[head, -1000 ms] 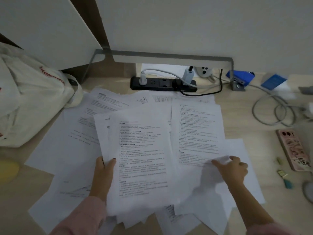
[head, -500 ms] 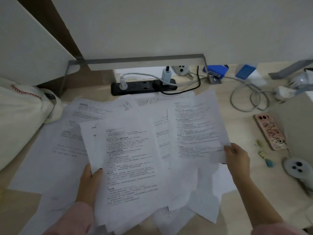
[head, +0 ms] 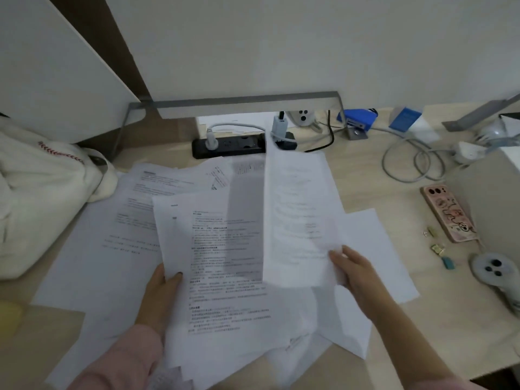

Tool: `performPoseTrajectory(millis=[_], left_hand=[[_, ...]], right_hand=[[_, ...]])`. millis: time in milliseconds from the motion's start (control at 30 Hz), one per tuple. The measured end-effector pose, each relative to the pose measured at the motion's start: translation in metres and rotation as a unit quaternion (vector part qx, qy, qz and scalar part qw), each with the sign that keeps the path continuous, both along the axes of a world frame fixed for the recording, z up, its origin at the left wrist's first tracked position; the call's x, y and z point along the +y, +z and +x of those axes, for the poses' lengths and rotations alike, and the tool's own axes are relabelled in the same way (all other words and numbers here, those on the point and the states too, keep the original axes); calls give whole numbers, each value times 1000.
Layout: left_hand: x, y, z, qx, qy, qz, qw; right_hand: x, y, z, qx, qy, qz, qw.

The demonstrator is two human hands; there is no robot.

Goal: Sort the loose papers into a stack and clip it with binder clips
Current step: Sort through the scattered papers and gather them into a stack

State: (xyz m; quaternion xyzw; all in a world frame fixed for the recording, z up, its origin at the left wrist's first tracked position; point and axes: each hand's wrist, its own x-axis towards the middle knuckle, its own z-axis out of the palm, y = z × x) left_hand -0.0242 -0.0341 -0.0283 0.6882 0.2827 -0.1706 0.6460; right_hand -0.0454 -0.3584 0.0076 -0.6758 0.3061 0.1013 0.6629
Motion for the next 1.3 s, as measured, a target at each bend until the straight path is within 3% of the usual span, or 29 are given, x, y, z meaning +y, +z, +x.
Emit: performPoseTrajectory(millis=[300, 467, 600, 667, 767, 900, 1133, 1300], left_hand=[[0, -6, 3, 34, 54, -44, 997], [-6, -12, -1, -5, 14, -34, 999], [-6, -19, -2, -6, 12, 3, 1000], [-5, -22, -2, -5, 14, 13, 1000], [-6, -23, -3, 3, 16, 23, 1000], [-5, -23, -3, 22, 21, 16, 999], [-5, -26, -2, 29, 24, 7, 999], [-9, -24, -3, 24, 27, 32, 999]], right_hand=[[58, -28, -15, 44, 150, -73, 985], [62, -31, -14, 49, 210, -84, 973], [22, -34, 1, 54, -35, -155, 986], [0, -33, 9, 104, -149, -109, 977], [-17, -27, 17, 133, -234, 8, 963], [-10, -24, 20, 122, -252, 123, 952], [14, -31, 24, 72, -99, 89, 989], [-3, -19, 24, 14, -166, 43, 985]])
